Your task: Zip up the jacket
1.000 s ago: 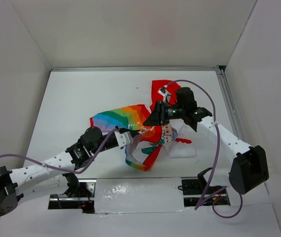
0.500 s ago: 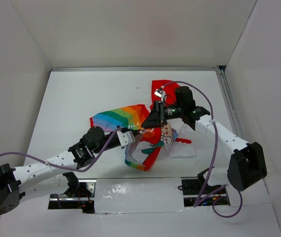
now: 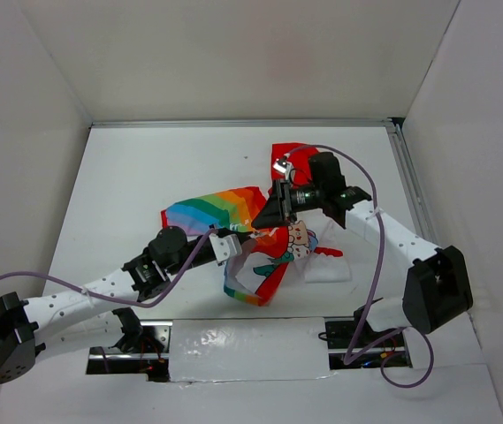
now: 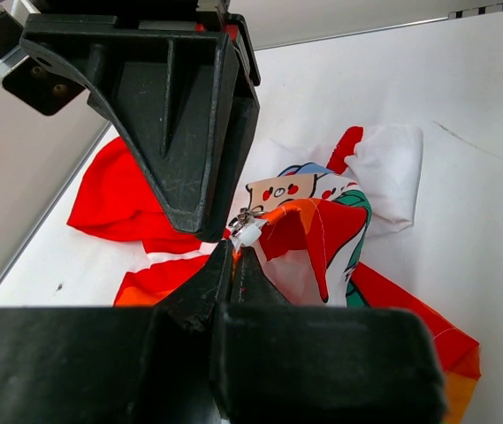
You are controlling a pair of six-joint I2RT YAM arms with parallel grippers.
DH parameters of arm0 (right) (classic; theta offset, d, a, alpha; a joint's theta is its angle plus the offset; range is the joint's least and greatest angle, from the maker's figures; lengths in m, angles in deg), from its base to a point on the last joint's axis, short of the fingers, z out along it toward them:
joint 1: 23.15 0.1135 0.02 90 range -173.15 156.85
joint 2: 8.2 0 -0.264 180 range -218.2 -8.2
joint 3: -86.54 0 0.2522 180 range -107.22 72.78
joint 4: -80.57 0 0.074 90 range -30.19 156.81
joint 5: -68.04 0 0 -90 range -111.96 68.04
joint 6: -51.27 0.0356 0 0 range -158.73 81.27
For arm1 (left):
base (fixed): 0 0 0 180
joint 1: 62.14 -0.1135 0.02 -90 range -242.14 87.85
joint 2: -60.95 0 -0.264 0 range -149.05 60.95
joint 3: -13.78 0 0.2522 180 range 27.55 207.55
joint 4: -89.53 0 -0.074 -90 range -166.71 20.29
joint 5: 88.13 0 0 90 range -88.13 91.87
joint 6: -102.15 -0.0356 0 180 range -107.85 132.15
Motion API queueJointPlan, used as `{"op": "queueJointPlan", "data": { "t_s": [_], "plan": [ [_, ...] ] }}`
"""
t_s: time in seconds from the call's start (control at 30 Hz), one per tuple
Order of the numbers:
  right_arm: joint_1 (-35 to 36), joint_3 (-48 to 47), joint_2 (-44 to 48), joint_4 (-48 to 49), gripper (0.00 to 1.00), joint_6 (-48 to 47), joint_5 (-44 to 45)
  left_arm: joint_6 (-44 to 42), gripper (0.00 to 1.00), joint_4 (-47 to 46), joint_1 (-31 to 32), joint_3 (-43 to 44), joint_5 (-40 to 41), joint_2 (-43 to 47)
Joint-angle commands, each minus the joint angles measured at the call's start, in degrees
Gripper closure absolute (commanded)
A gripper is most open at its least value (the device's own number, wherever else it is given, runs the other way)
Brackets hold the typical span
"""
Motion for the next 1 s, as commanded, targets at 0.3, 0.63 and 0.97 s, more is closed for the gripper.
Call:
{"op": "queueJointPlan", "data": {
  "t_s": [0.3,0.63,0.97],
  "plan": [
    [1.42,-2.97,2.62,-0.10,1.00,-2.41,-1.04,-1.40,1.00,-5.85,-0.04,0.17,-1.04,0.35],
    [2.65,2.90,10.09,-5.64,1.00,-5.49,32.79,0.70,1.00,-4.54,-0.04,-2.64,-0.69,5.97],
    [4.49,10.47,11.77,-3.70,1.00,-4.79,39.13,8.70,1.00,-1.55,-0.04,-5.63,-1.22,3.17]
  ]
}}
